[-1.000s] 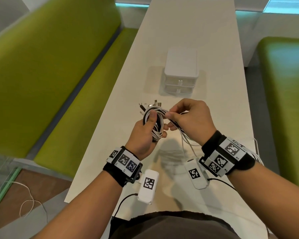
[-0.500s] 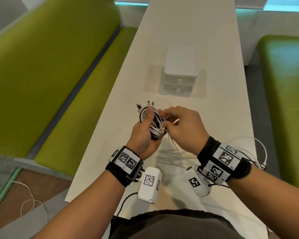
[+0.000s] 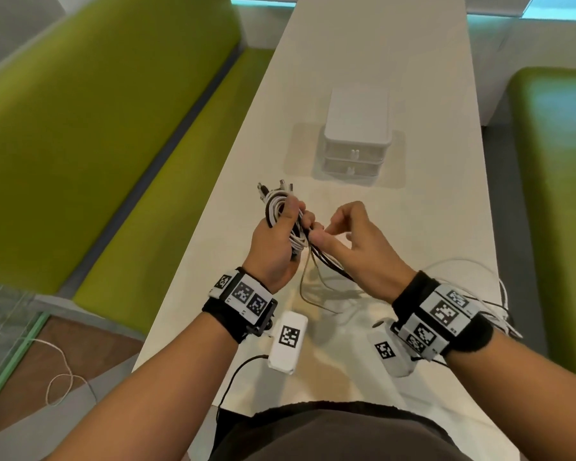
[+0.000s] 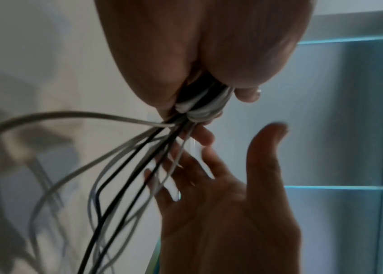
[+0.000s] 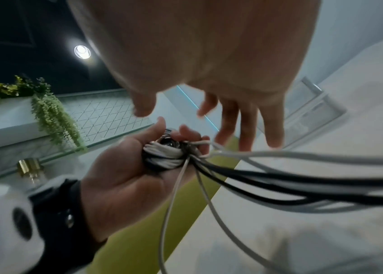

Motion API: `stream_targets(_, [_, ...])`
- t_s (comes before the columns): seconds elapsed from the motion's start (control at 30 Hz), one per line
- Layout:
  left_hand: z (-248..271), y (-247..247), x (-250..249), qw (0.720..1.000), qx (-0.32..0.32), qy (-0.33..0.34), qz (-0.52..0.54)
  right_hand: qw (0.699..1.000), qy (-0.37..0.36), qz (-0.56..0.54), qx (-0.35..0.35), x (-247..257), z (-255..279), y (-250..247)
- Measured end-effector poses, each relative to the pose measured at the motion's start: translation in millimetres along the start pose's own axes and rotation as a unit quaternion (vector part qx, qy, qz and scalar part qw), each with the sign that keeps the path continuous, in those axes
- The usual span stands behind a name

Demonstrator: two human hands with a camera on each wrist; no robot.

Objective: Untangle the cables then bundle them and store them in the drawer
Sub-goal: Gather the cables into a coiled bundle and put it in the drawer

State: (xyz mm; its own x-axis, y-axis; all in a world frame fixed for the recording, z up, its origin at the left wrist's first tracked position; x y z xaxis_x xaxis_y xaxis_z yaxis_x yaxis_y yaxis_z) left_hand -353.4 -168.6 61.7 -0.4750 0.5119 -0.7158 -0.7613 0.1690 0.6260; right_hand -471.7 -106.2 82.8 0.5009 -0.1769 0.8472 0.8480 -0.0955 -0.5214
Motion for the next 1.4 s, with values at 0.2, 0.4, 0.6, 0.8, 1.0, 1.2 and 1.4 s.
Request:
stream_targets(0.2, [11, 15, 3, 0.997, 0.060, 0.005, -0.049, 0.990, -0.012, -0.046, 0.130, 21, -5, 25])
stream_targets(0.4, [15, 9, 12, 0.995, 0.076, -0.060, -0.002, 0.979, -0.039, -0.090, 0.177, 28, -1, 28])
stream_targets(0.6, [16, 17, 8, 0.991, 0.107, -0.057, 0.049, 0.990, -0.077, -0.018, 0.115, 29, 4, 27])
stream_targets(0.8, [17, 30, 6, 0.991, 0.104, -0.079, 0.027, 0.933, -0.114, 0.342, -0.001, 28, 8, 21])
stream_targets(1.0, [12, 30, 7, 0.990, 0.084, -0.105, 0.044, 0.984, -0.103, 0.144, 0.013, 24, 7, 25])
stream_targets(1.2, [9, 30, -7, 0.991, 0.127, -0.043, 0.004, 0.995, -0.068, -0.046, 0.058, 19, 4, 20])
stream_targets(1.4, [3, 16, -20, 0.995, 0.081, 0.014, 0.060, 0.995, -0.003, 0.078, 0.058, -4, -1, 11])
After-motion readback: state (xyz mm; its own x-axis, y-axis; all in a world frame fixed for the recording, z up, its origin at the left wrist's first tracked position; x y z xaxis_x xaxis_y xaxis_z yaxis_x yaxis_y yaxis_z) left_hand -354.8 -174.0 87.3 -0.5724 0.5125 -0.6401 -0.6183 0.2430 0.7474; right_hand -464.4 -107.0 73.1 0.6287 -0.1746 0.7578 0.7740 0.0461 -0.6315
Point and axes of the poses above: each hand's wrist, its own z-axis away from the middle knuckle, its own y-axis out of the palm, x = y × z, the point moved 9 cm from there along -z, towards the middle knuckle, and after that the axes turned 7 degrees about z, right-handed, at the moved point
